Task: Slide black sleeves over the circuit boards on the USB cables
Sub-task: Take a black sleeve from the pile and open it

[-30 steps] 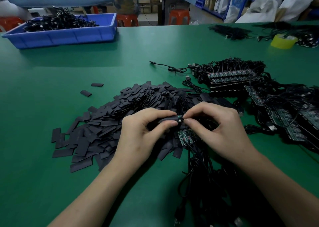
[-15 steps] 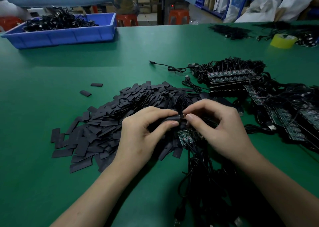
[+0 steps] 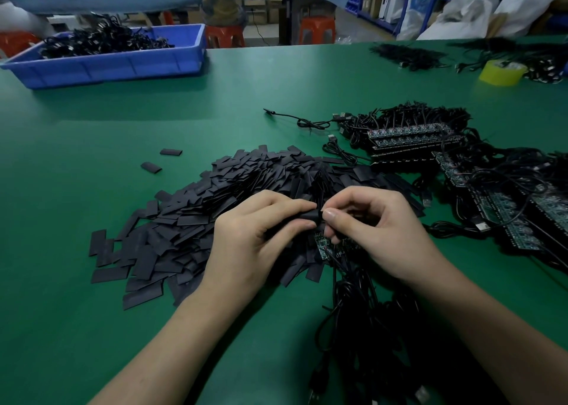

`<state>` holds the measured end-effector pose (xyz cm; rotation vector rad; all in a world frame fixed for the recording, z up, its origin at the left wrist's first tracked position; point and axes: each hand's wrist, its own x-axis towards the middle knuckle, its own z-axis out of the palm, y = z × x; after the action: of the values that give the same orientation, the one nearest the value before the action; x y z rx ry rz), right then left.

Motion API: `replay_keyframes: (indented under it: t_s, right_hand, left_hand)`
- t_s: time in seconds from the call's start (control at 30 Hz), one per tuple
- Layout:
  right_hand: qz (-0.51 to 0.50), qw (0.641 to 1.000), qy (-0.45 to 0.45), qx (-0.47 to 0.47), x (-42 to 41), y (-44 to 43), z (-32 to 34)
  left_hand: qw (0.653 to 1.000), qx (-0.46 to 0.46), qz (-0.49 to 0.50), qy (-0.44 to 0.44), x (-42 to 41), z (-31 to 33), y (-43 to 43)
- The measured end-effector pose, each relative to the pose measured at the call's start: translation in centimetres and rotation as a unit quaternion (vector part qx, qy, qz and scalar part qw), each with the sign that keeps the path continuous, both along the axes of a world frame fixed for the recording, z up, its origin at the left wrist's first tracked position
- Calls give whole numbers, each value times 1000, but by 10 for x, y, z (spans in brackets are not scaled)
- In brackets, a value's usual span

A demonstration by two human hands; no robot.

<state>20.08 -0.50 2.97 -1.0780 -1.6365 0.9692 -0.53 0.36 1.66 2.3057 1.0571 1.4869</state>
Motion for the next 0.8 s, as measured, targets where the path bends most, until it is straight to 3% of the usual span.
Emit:
replay_keyframes:
  t_s: [0.4, 0.8]
  right_hand:
    - [-1, 1000, 8, -8, -1, -2, 2]
    - [6, 1000, -7, -7, 1, -1, 0]
  left_hand:
    - [1000, -10, -9, -10, 0, -1, 0]
    - [997, 59, -15, 53, -4, -4, 4]
